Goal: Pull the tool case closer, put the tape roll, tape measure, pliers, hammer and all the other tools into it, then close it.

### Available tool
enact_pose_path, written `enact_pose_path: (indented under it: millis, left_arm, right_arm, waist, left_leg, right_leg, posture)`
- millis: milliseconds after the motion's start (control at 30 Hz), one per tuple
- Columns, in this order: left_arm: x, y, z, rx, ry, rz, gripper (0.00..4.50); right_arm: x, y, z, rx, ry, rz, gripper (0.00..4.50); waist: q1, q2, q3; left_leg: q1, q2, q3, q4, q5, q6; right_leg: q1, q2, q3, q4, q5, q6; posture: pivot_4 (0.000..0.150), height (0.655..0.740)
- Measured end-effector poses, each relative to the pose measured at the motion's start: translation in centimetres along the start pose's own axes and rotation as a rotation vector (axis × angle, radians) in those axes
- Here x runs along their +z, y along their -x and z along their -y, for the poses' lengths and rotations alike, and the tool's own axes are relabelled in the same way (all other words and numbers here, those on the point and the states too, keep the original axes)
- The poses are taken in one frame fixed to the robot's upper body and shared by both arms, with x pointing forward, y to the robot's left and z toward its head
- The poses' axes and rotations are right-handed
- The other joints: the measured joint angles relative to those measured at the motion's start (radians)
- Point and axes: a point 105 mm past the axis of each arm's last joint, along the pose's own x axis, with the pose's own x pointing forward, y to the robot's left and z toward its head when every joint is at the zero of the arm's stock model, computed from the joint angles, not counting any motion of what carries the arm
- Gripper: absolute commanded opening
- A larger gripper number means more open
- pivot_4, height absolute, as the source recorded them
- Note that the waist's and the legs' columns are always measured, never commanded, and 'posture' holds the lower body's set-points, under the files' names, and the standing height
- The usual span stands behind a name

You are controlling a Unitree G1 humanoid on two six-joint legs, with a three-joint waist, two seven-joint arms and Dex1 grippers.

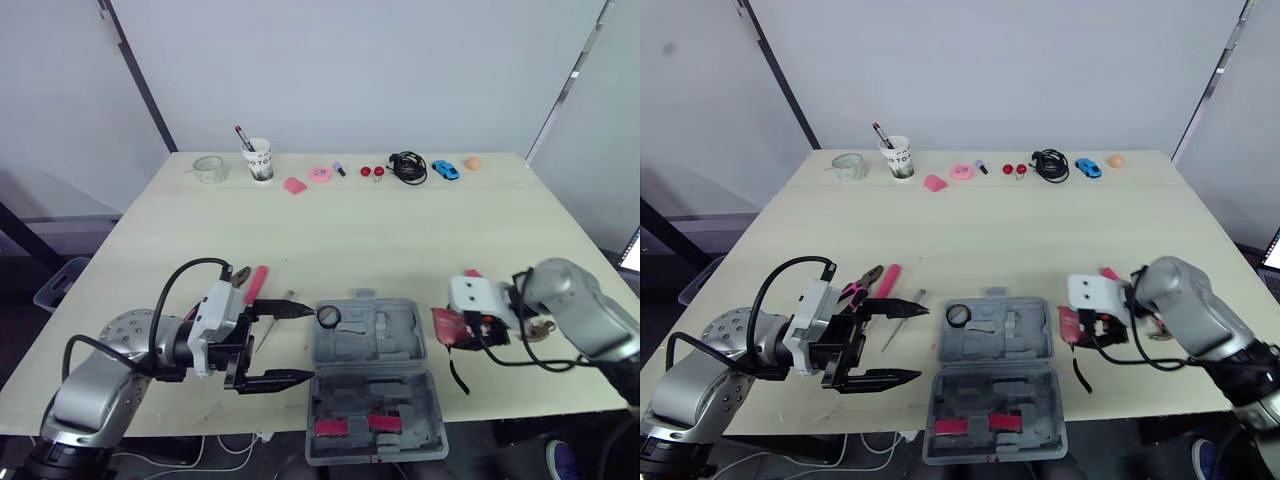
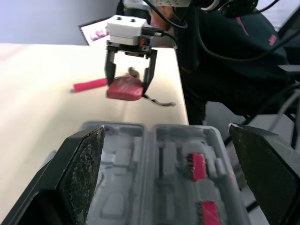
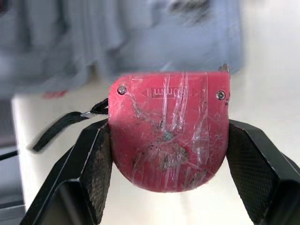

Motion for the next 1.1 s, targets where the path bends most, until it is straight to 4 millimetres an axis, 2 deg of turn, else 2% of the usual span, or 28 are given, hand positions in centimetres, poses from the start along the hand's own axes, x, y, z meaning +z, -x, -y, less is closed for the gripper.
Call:
enact_pose_path:
  millis: [100, 200, 333, 467, 600, 733, 833, 1100]
  left_arm:
    - [0.0, 0.2, -0.4, 0.051, 0.003, 0.015, 4.5]
    - [0.0, 0.6, -0.7, 0.097, 0.007, 0.016, 4.5]
    - [-0.5, 1.0, -0.7, 0.168, 0.033, 0.025, 4.5]
    - [-1.0, 1.3, -0.4, 0.221, 0.056, 0.019, 4.5]
    - [-1.1, 1.9, -0.5, 0.269, 0.056, 0.011, 4.5]
    - [-1.4, 2.0, -0.4, 0.278, 0.065, 0.003, 4.5]
    - [-1.4, 2.0, -0.4, 0.284, 0.062, 0.002, 4.5]
    - [-1.2, 2.5, -0.6, 0.302, 0.054, 0.0, 4.5]
  right_arm:
    - [1.8, -0.9, 1.2, 0.016, -0.003, -0.055, 2.95]
    - [1.6, -1.7, 1.3, 0.045, -0.023, -0.115, 2.95]
    - [3.2, -3.3, 1.8, 0.07, -0.01, -0.162, 2.95]
    - [3.5, -4.0, 2.6, 0.047, 0.028, -0.249, 2.95]
    - [3.9, -5.6, 1.9, 0.075, 0.09, -0.308, 2.95]
    - [4.0, -6.2, 1.7, 0.077, 0.119, -0.337, 2.95]
    - [5.0, -7.2, 1.4, 0.077, 0.137, -0.332, 2.95]
    - [4.9, -7.9, 1.6, 0.053, 0.139, -0.357, 2.95]
  waist:
    - [0.001, 0.0, 0.0]
    - [0.009, 0.0, 0.0]
    - [-0.003, 0.0, 0.0]
    - [-0.009, 0.001, 0.001]
    - [-0.016, 0.001, 0.001]
    - [-0.016, 0.001, 0.001]
    - [-0.019, 0.001, 0.001]
    - [-0.02, 0.001, 0.001]
  left_leg:
    - [-0.001, 0.0, 0.0, 0.0, 0.0, 0.0]
    - [-0.002, 0.0, 0.001, 0.0, 0.0, 0.0]
    - [-0.002, 0.0, 0.001, 0.0, 0.0, 0.0]
    - [-0.002, 0.0, 0.0, 0.0, 0.0, 0.0]
    - [-0.002, 0.0, 0.0, 0.0, 0.0, 0.0]
    - [-0.002, 0.0, 0.0, 0.0, 0.0, 0.0]
    - [-0.002, 0.0, 0.0, 0.0, 0.0, 0.0]
    - [-0.002, 0.0, 0.0, 0.0, 0.0, 0.0]
  right_leg:
    - [-0.001, 0.0, 0.0, 0.0, 0.0, 0.0]
    - [-0.001, -0.001, -0.001, -0.001, 0.0, 0.0]
    - [-0.002, -0.001, 0.0, 0.0, 0.0, 0.0]
    - [-0.002, -0.001, -0.001, 0.0, 0.0, 0.0]
    - [-0.002, -0.001, -0.001, 0.001, 0.0, 0.0]
    - [-0.002, -0.001, -0.001, 0.001, 0.0, 0.0]
    - [-0.002, -0.001, -0.001, 0.001, 0.0, 0.0]
    - [-0.002, -0.001, -0.001, 0.001, 0.0, 0.0]
  posture:
    - [0.15, 0.74]
    - [0.15, 0.74]
    - [0.15, 0.74]
    - [0.15, 0.74]
    - [0.15, 0.74]
    - [0.15, 0.74]
    - [0.15, 0.74]
    - [0.15, 0.74]
